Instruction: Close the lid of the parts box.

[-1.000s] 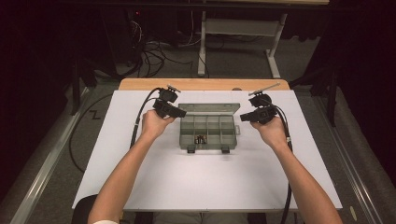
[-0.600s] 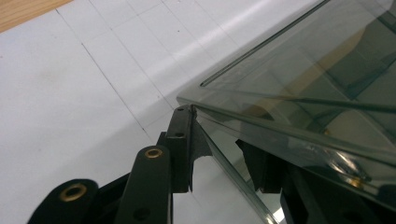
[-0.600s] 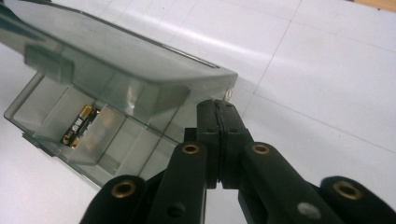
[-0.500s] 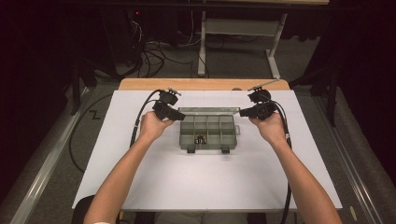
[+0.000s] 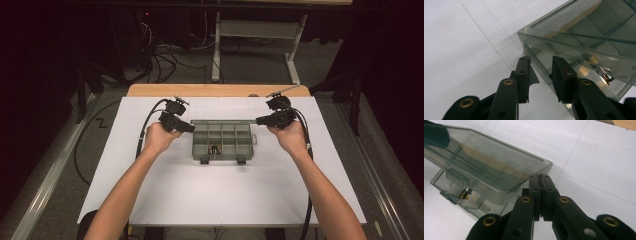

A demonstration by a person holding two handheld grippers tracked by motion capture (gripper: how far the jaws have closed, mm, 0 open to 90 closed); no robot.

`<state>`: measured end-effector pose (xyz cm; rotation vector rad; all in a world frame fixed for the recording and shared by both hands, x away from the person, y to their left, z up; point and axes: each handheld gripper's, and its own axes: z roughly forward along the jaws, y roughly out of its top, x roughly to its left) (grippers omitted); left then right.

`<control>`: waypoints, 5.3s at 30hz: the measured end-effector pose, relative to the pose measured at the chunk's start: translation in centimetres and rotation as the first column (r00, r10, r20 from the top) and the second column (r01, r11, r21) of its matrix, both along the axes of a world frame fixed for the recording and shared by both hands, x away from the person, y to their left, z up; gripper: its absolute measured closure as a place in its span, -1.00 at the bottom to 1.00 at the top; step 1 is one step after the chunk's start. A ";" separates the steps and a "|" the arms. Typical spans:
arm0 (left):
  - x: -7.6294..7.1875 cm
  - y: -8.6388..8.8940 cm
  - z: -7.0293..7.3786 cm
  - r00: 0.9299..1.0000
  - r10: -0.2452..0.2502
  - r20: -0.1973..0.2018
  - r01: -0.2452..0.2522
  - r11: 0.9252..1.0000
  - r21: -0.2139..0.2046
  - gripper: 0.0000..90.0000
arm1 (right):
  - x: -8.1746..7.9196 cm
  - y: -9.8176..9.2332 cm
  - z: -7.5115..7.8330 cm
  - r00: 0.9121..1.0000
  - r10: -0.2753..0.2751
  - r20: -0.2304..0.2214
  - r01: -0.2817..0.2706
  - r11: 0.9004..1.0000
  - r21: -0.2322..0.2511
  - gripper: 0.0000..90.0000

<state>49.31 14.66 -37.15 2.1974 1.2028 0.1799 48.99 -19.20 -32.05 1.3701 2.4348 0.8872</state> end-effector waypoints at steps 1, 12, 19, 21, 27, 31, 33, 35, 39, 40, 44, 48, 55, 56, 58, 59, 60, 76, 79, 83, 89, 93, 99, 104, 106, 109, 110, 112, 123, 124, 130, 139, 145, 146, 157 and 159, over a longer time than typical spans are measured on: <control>0.0 0.2 0.0 1.000 0.002 -0.005 -0.002 1.000 -0.004 0.54 | 0.0 0.0 0.0 1.000 0.005 0.001 -0.005 1.000 -0.002 1.00; 0.0 1.1 0.2 0.999 0.032 -0.033 -0.033 0.999 -0.016 0.70 | -0.5 -0.1 -0.2 0.999 0.038 -0.001 -0.038 0.999 0.001 1.00; -0.1 1.3 0.3 0.999 0.041 -0.027 -0.041 0.999 -0.022 0.72 | -0.7 -0.2 -0.7 0.999 0.050 -0.005 -0.050 0.999 0.012 1.00; -0.2 1.3 0.4 0.999 0.038 -0.022 -0.039 0.999 -0.027 0.73 | -0.7 -0.2 -0.9 0.999 0.053 -0.007 -0.053 0.999 0.011 1.00; -0.3 1.4 0.4 0.999 0.030 -0.018 -0.031 0.999 -0.022 0.77 | -0.9 -0.1 -0.9 0.998 0.062 -0.007 -0.062 0.998 0.015 1.00; -0.4 1.6 0.7 0.999 0.036 -0.003 -0.036 0.999 -0.037 0.77 | -1.0 0.0 -1.3 0.997 0.071 -0.012 -0.071 0.997 0.015 1.00; -0.5 1.6 0.8 0.999 0.032 0.005 -0.032 0.998 -0.045 0.77 | -1.1 -0.1 -1.4 0.997 0.073 -0.013 -0.073 0.997 0.016 1.00; -0.6 1.6 0.8 1.000 0.024 0.011 -0.024 0.998 -0.050 0.76 | -1.1 -0.1 -1.6 0.997 0.074 -0.014 -0.074 0.997 0.017 1.00; -0.6 1.3 0.8 1.000 0.009 0.016 -0.008 0.999 -0.051 0.76 | -1.1 0.0 -1.9 0.997 0.080 -0.017 -0.080 0.997 0.014 1.00; -0.7 1.2 0.8 1.000 0.006 0.017 -0.006 0.999 -0.054 0.76 | -1.2 0.0 -2.1 0.997 0.082 -0.018 -0.081 0.997 0.014 1.00; -0.9 0.8 0.7 1.000 -0.003 0.025 0.004 0.998 -0.060 0.76 | -1.2 -0.1 -2.2 0.996 0.086 -0.015 -0.086 0.996 0.014 1.00; -1.1 0.5 0.8 0.999 -0.007 0.037 0.009 0.998 -0.067 0.76 | -1.2 -0.1 -2.4 0.996 0.089 -0.021 -0.089 0.996 0.012 1.00; -1.6 0.0 0.6 0.999 -0.022 0.049 0.025 0.998 -0.056 0.76 | -1.5 -0.2 -3.0 0.995 0.092 -0.028 -0.091 0.996 0.021 1.00; -1.7 -0.1 0.6 0.998 -0.023 0.051 0.026 0.998 -0.056 0.76 | -1.5 -0.2 -3.1 0.995 0.093 -0.029 -0.092 0.996 0.020 1.00; -1.8 -0.1 0.7 0.998 -0.028 0.054 0.032 0.998 -0.059 0.76 | -1.5 -0.2 -3.2 0.995 0.099 -0.026 -0.098 0.995 0.021 1.00; -1.9 -0.2 0.6 0.998 -0.031 0.056 0.034 0.998 -0.060 0.76 | -1.6 -0.2 -3.3 0.995 0.099 -0.027 -0.098 0.995 0.021 1.00; -2.0 -0.3 0.6 0.998 -0.030 0.055 0.033 0.998 -0.062 0.76 | -1.6 -0.3 -3.3 0.995 0.100 -0.026 -0.099 0.995 0.022 1.00; -2.8 -0.8 -0.4 0.997 -0.055 0.056 0.058 0.997 -0.058 0.76 | -2.0 0.1 -4.4 0.991 0.129 -0.030 -0.128 0.991 0.043 1.00; -2.9 -0.9 -0.6 0.997 -0.050 0.059 0.054 0.997 -0.064 0.76 | -2.0 0.1 -4.5 0.991 0.130 -0.029 -0.129 0.991 0.044 1.00; -2.9 -0.9 -1.0 0.997 -0.049 0.052 0.052 0.996 -0.066 0.75 | -2.1 0.2 -4.8 0.991 0.132 -0.036 -0.131 0.990 0.044 1.00; -3.0 -0.8 -1.2 0.997 -0.049 0.055 0.053 0.996 -0.069 0.75 | -2.0 0.2 -5.1 0.990 0.133 -0.040 -0.132 0.990 0.044 1.00; -3.1 -1.1 -1.4 0.997 -0.050 0.059 0.053 0.997 -0.047 0.75 | -2.1 0.6 -5.5 0.989 0.144 -0.035 -0.144 0.990 0.012 1.00; -3.2 -1.2 -1.4 0.996 -0.056 0.068 0.058 0.998 -0.035 0.73 | -2.2 0.7 -5.5 0.989 0.147 -0.030 -0.147 0.989 0.008 1.00; -3.3 -1.3 -1.3 0.996 -0.051 0.075 0.054 0.998 -0.039 0.64 | -2.2 0.7 -5.3 0.989 0.144 -0.025 -0.144 0.990 0.003 1.00; -3.4 -1.4 -1.2 0.995 -0.052 0.081 0.055 0.998 -0.034 0.59 | -2.3 0.6 -5.1 0.990 0.141 -0.014 -0.141 0.990 0.005 1.00; -3.5 -1.5 -1.0 0.994 -0.055 0.094 0.058 0.998 -0.033 0.55 | -2.4 0.6 -5.0 0.991 0.136 -0.012 -0.136 0.991 0.008 1.00; -3.5 -1.5 -0.9 0.994 -0.053 0.096 0.057 0.998 -0.035 0.52 | -2.4 0.5 -4.9 0.990 0.138 -0.009 -0.138 0.990 0.007 1.00; -3.6 -1.5 -0.8 0.994 -0.049 0.102 0.053 0.998 -0.037 0.46 | -2.5 0.4 -4.7 0.991 0.134 -0.005 -0.134 0.991 0.015 0.98; -3.9 -0.9 -0.2 0.992 -0.023 0.123 0.030 0.998 -0.055 0.11 | -2.6 -0.2 -4.1 0.992 0.120 0.032 -0.121 0.991 0.055 0.80; -4.0 -0.8 -0.1 0.992 -0.017 0.127 0.024 0.998 -0.056 0.05 | -2.7 -0.2 -4.0 0.993 0.114 0.042 -0.116 0.991 0.062 0.77; -4.2 -0.6 0.2 0.988 -0.006 0.153 0.017 0.997 -0.069 -0.02 | -2.8 -0.5 -3.8 0.993 0.104 0.060 -0.108 0.991 0.078 0.67; -4.5 -0.2 0.4 0.985 0.009 0.172 0.005 0.997 -0.078 -0.11 | -3.2 -1.2 -3.2 0.991 0.095 0.090 -0.104 0.989 0.104 0.57; -4.9 0.3 0.3 0.983 0.016 0.183 0.000 0.996 -0.090 -0.15 | -3.6 -1.6 -2.9 0.990 0.085 0.114 -0.096 0.990 0.102 0.57; -4.9 0.5 0.3 0.983 0.017 0.185 0.000 0.996 -0.091 -0.15 | -3.7 -1.7 -3.0 0.990 0.084 0.115 -0.096 0.990 0.102 0.57; -5.7 1.5 0.2 0.979 0.030 0.204 -0.006 0.993 -0.118 -0.15 | -4.2 -2.8 -3.3 0.987 0.078 0.142 -0.094 0.990 0.109 0.48; -5.8 1.6 0.2 0.978 0.033 0.208 -0.008 0.993 -0.121 -0.15 | -4.3 -3.0 -3.3 0.987 0.077 0.145 -0.093 0.989 0.113 0.47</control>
